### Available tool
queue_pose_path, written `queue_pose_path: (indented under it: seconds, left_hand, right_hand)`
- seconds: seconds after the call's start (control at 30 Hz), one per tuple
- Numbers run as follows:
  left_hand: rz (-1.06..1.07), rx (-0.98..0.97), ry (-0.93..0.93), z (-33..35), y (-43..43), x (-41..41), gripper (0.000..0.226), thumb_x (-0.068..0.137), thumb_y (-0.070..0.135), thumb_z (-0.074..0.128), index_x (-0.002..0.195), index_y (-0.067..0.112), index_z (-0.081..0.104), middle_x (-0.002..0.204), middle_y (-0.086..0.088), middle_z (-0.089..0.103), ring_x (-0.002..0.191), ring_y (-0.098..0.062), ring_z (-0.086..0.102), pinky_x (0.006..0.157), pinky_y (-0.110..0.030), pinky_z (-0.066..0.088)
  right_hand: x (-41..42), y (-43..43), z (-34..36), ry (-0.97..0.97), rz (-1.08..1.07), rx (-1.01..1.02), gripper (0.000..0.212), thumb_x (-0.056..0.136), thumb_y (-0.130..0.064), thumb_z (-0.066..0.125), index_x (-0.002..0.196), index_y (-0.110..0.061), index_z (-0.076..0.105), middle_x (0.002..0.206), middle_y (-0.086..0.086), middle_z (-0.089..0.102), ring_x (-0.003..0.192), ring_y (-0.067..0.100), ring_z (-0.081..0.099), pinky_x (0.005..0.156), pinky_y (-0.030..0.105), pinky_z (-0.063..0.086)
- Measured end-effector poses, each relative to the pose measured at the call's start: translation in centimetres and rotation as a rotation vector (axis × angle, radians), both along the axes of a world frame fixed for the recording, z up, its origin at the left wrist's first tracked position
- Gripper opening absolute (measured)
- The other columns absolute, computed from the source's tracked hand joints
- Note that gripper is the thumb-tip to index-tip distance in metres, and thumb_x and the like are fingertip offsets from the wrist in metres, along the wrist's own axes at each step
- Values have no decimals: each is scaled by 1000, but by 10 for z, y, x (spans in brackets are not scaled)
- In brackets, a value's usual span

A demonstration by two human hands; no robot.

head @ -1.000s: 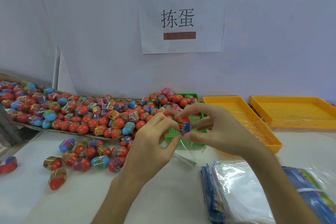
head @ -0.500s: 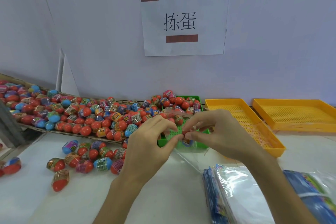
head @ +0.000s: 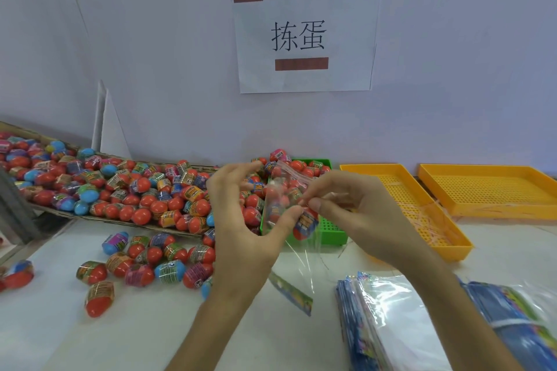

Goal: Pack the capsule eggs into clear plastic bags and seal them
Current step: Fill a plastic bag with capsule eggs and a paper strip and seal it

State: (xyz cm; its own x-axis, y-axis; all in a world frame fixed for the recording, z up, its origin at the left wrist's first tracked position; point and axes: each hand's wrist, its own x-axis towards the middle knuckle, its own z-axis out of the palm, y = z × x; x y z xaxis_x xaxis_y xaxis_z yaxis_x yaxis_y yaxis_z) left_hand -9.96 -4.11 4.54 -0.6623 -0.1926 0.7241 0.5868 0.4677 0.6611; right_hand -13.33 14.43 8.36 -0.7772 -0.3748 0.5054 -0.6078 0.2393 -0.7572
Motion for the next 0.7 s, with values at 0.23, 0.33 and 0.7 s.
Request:
queue_pose_path:
  seconds: [0.23,0.33,0.7]
  left_hand:
    - [-522,265,-723,6,-16,-17,30,90,46,67,103,21,77,100,-6,74,73,-15,62,71,-28,57]
    - [-588,280,-669,0,-20,-10,37,81,54,75,99,22,78,72,-9,53,54,-12,47,54,-23,49]
    - [-535,274,-651,4,-20,-12,28,80,48,72,104,33,78,95,-7,78,70,-61,55,57,-40,48]
  right_hand:
    - [1,1,2,-82,88,-114,17,92,3,65,92,-13,71,90,-1,75,91,21,74,80,33,60]
    - [1,4,2,-108,130,-83,14,94,2,63,94,-11,70,92,4,74,93,20,73,81,33,59]
    - [6,4,7,-120,125,107,16,87,-15,77,99,-22,70,100,-10,74,102,15,68,90,55,53]
